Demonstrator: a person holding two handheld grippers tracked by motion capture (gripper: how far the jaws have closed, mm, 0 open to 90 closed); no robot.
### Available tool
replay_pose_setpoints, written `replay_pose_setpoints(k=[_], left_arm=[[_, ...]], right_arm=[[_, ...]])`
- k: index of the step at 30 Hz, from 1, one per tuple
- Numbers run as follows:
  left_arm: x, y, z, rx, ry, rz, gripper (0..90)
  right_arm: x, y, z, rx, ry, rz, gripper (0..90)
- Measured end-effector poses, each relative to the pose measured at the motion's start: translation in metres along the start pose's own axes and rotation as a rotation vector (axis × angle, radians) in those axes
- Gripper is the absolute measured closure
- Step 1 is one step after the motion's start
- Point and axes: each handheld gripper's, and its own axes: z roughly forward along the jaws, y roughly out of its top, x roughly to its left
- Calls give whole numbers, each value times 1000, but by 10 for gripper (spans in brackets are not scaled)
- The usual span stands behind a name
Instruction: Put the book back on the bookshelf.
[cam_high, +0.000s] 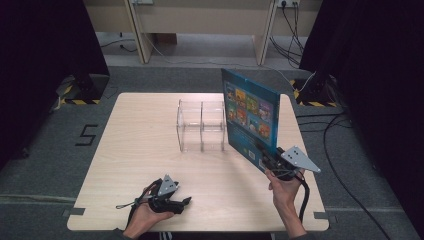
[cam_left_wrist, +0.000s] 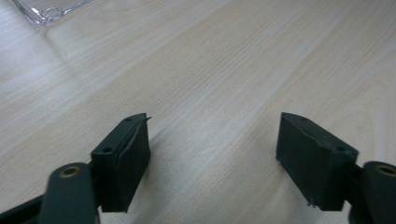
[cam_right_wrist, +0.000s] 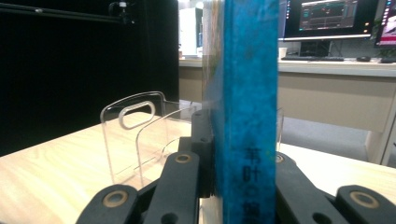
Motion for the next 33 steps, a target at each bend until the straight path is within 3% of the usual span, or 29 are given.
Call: replay_pose_setpoints(k=[5, 7, 11, 16, 28, 33], left_arm=[[0, 0, 0, 17, -5, 4, 135], [0, 0, 0, 16, -9, 7, 134], [0, 0, 0, 17, -11, 9, 130], [0, 0, 0, 18, -11, 10, 131], [-1, 0, 1, 16, -12, 10, 129], [-1, -1, 1, 16, -13, 11, 129]], right_arm=[[-2, -2, 12, -7, -26, 21, 832], [-2, -3, 16, -9, -26, 33, 831], [-1, -6, 25, -1, -52, 10, 832], [0, -10, 34, -5, -64, 35, 832], [0, -7, 55, -23, -107, 29, 831], [2, -10, 63, -19, -125, 7, 831]])
